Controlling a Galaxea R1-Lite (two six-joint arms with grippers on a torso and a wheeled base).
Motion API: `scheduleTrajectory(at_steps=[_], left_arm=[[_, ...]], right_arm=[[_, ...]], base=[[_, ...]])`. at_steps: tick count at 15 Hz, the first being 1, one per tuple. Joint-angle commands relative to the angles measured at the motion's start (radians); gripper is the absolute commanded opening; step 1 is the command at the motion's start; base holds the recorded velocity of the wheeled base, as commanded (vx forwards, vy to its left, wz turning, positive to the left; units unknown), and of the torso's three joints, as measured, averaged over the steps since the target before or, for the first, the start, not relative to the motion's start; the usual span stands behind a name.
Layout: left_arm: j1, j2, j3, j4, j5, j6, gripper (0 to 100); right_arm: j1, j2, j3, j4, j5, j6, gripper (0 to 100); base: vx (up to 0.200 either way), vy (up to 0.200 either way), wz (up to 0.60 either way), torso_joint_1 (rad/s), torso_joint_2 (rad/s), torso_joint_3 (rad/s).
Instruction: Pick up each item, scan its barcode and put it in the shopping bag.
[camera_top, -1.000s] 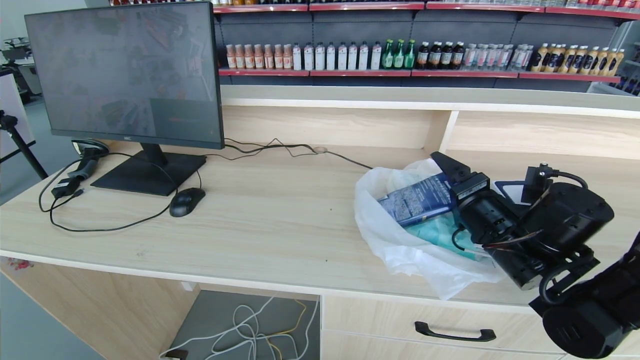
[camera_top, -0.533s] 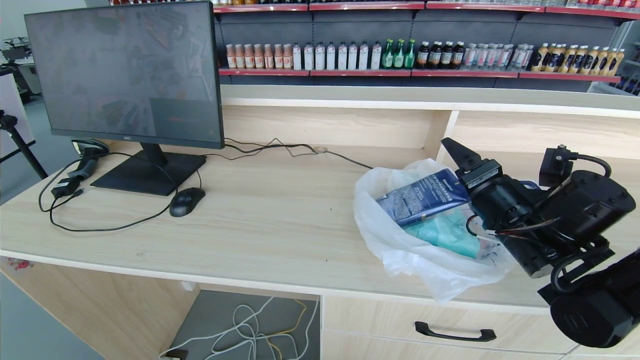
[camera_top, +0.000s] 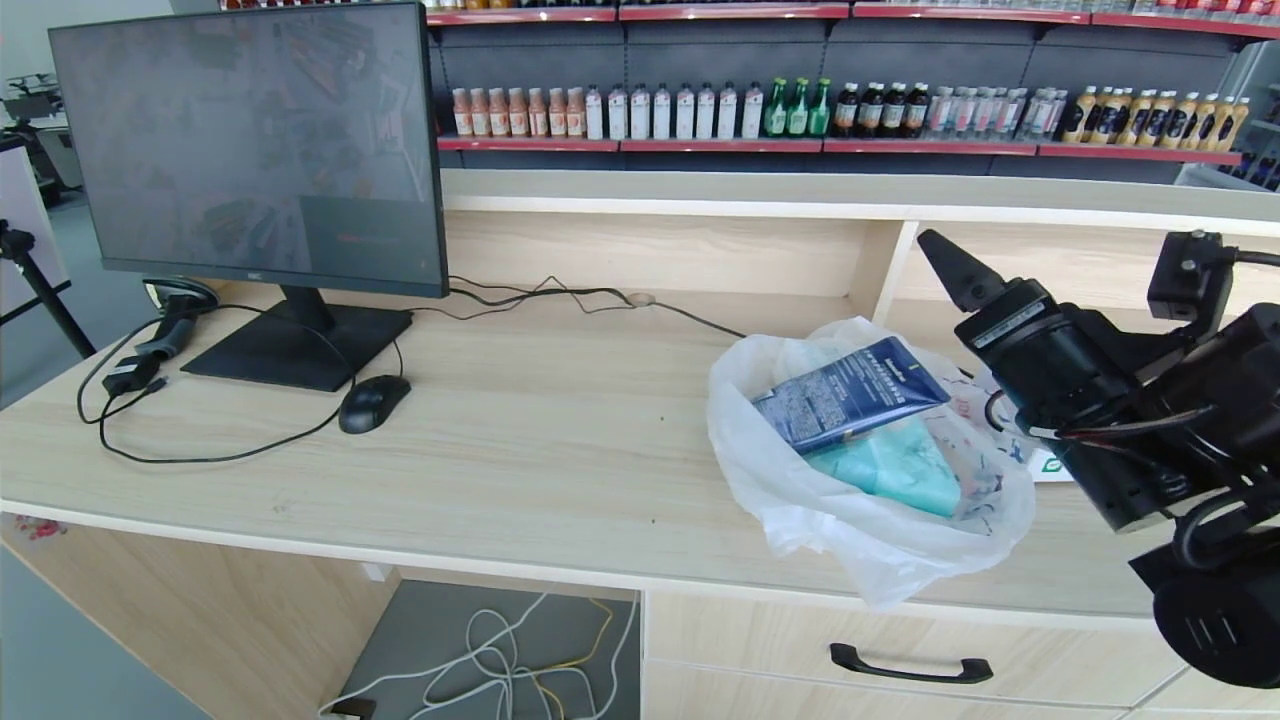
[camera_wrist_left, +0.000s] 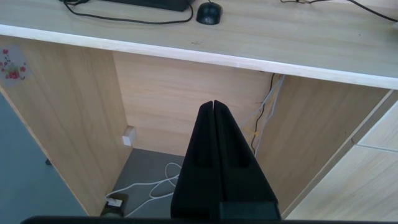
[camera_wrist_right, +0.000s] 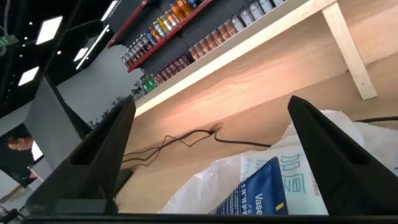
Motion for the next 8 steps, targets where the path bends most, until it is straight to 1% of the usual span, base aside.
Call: scheduleTrajectory(at_steps=[1, 3, 5, 6, 7, 8], left_arm=[[0.000, 0.001, 0.000, 0.000, 0.000, 0.000, 0], [0.000, 0.000, 0.000, 0.000, 0.000, 0.002, 0], [0.000, 0.001, 0.000, 0.000, 0.000, 0.002, 0], [0.000, 0.001, 0.000, 0.000, 0.000, 0.002, 0], [0.000, 0.001, 0.000, 0.001, 0.000, 0.002, 0], [0.000, 0.001, 0.000, 0.001, 0.000, 0.002, 0]], right_arm=[[-0.006, -0.091, 0.018, -0.001, 0.056, -0.103, 100], [-0.006, -0.133, 0.035, -0.001, 0.085, -0.231, 100], [-0.006, -0.183, 0.102, -0.001, 0.086, -0.366, 100], [-0.006, -0.199, 0.131, -0.001, 0.086, -0.401, 100], [-0.007, -0.255, 0.228, -0.001, 0.085, -0.507, 100], [-0.006, -0.294, 0.286, -0.001, 0.091, -0.585, 100]], base=[[0.000, 0.000, 0.00, 0.000, 0.00, 0.000], [0.000, 0.000, 0.00, 0.000, 0.00, 0.000], [0.000, 0.000, 0.00, 0.000, 0.00, 0.000], [0.000, 0.000, 0.00, 0.000, 0.00, 0.000], [0.000, 0.000, 0.00, 0.000, 0.00, 0.000], [0.000, 0.000, 0.00, 0.000, 0.00, 0.000]])
